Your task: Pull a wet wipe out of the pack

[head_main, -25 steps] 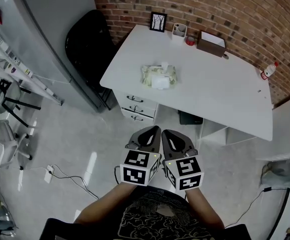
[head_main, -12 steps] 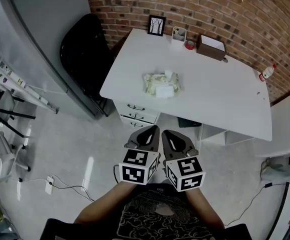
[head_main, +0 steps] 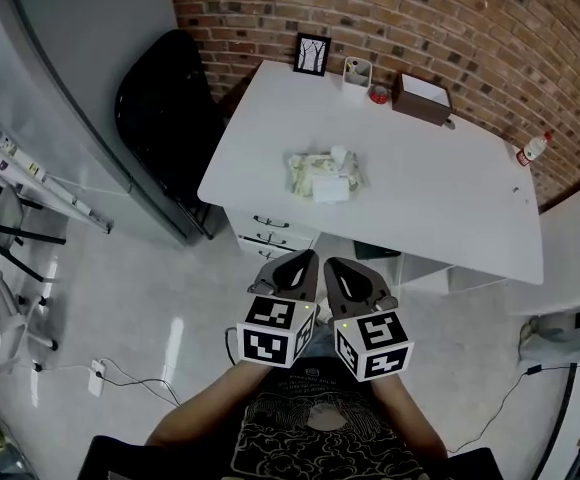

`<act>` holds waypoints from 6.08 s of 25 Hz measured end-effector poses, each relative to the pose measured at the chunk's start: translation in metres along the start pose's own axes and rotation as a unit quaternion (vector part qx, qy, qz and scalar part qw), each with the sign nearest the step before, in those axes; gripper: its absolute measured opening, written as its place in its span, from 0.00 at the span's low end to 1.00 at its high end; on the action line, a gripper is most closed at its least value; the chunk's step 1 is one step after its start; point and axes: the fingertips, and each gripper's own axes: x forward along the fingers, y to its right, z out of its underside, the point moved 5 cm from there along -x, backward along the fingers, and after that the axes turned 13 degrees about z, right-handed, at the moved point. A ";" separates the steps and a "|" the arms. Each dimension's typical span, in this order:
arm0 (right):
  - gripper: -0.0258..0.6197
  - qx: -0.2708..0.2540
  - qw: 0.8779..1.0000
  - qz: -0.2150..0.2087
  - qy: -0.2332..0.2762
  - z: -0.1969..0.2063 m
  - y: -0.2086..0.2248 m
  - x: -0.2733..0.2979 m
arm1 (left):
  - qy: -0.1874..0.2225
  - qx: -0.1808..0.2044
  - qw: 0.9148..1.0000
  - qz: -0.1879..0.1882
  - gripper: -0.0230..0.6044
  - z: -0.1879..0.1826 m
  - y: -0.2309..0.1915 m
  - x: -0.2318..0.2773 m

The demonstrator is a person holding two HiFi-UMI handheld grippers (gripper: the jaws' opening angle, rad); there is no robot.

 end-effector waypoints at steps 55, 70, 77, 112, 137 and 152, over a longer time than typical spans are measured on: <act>0.17 -0.024 0.995 -0.034 -0.095 -0.012 0.120 0.247 | -0.076 -0.043 0.994 -0.069 0.06 -0.041 -0.150 0.191; 0.07 -0.028 0.992 -0.028 -0.124 -0.003 0.125 0.264 | -0.077 -0.045 0.993 -0.072 0.06 -0.043 -0.162 0.195; 0.07 -0.025 0.993 -0.022 -0.115 -0.008 0.123 0.260 | -0.074 -0.045 0.994 -0.070 0.06 -0.044 -0.160 0.191; 0.07 -0.002 0.999 0.018 -0.045 -0.049 0.123 0.218 | -0.057 -0.014 0.997 -0.045 0.06 -0.051 -0.133 0.166; 0.07 0.020 0.998 0.055 0.020 -0.068 0.115 0.155 | -0.035 0.009 0.999 -0.028 0.06 -0.050 -0.101 0.132; 0.07 0.016 0.997 0.066 0.038 -0.059 0.090 0.103 | -0.010 0.017 1.000 -0.021 0.06 -0.044 -0.069 0.097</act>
